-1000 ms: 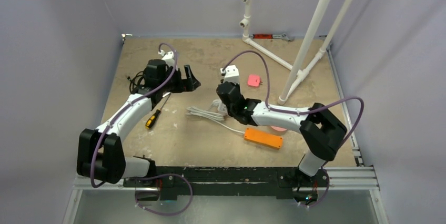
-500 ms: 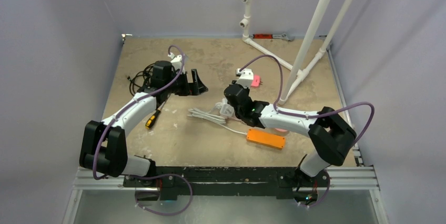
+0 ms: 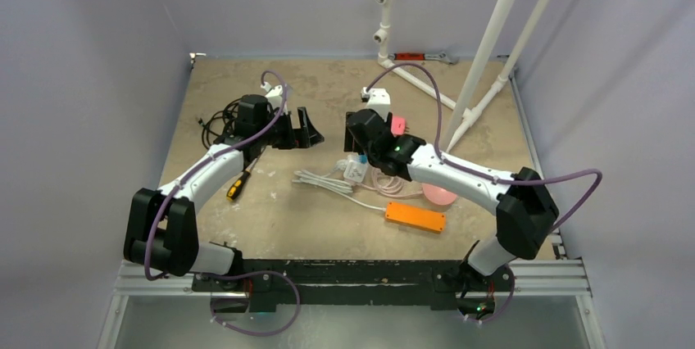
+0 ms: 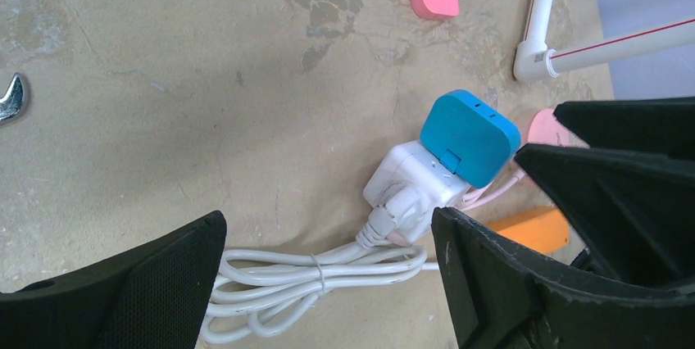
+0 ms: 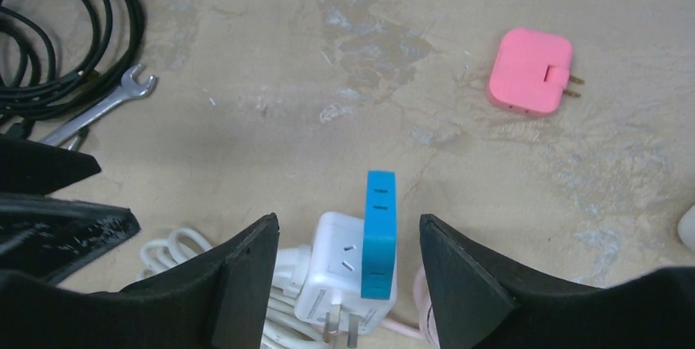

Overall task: Pull the plug off the socket
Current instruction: Remove the plug from the socket.

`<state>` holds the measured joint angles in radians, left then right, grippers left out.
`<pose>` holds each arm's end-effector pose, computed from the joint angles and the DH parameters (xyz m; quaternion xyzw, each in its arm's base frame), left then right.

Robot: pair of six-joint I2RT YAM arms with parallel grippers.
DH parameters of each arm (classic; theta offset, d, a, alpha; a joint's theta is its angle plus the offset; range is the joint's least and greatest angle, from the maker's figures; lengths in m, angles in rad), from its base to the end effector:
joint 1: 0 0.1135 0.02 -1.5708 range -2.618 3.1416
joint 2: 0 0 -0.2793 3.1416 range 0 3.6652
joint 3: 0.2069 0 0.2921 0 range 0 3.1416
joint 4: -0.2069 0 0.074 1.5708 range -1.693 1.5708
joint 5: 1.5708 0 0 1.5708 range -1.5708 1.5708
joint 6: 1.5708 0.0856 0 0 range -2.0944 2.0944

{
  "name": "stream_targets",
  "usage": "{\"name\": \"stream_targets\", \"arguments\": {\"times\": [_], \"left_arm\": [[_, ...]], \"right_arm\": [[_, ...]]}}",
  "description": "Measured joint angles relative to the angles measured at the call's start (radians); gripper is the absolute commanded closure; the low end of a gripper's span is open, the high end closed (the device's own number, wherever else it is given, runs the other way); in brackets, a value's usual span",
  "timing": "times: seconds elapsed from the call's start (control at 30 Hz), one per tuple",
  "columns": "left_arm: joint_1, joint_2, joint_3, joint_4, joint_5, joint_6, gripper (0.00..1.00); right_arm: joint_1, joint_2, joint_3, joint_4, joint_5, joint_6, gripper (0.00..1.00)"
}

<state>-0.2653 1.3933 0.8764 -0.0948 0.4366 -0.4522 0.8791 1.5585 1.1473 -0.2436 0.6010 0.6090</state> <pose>0.3504 -0.1327 0.2123 0.0187 0.8717 -0.3381 0.3543 0.3034 0.2905 0.2455 0.0143 0.8666 0.0907 0.4905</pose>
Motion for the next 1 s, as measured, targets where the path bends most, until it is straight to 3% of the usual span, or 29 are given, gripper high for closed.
{"name": "stream_targets", "arguments": {"times": [0.33,0.63,0.9,1.0], "left_arm": [[0.0,-0.011,0.0,0.0,-0.006,0.0,0.05],[0.0,-0.011,0.0,0.0,-0.005,-0.002,0.06],[0.0,-0.011,0.0,-0.003,-0.005,-0.001,0.06],[0.0,-0.011,0.0,-0.003,-0.005,-0.002,0.06]], "right_arm": [[-0.122,0.148,0.214,-0.166,-0.191,-0.104,0.39],[-0.146,0.239,0.244,-0.255,-0.311,-0.135,0.44],[-0.153,0.224,0.203,-0.24,-0.351,-0.121,0.62],[-0.156,0.224,0.198,-0.239,-0.361,-0.118,0.78]]}}
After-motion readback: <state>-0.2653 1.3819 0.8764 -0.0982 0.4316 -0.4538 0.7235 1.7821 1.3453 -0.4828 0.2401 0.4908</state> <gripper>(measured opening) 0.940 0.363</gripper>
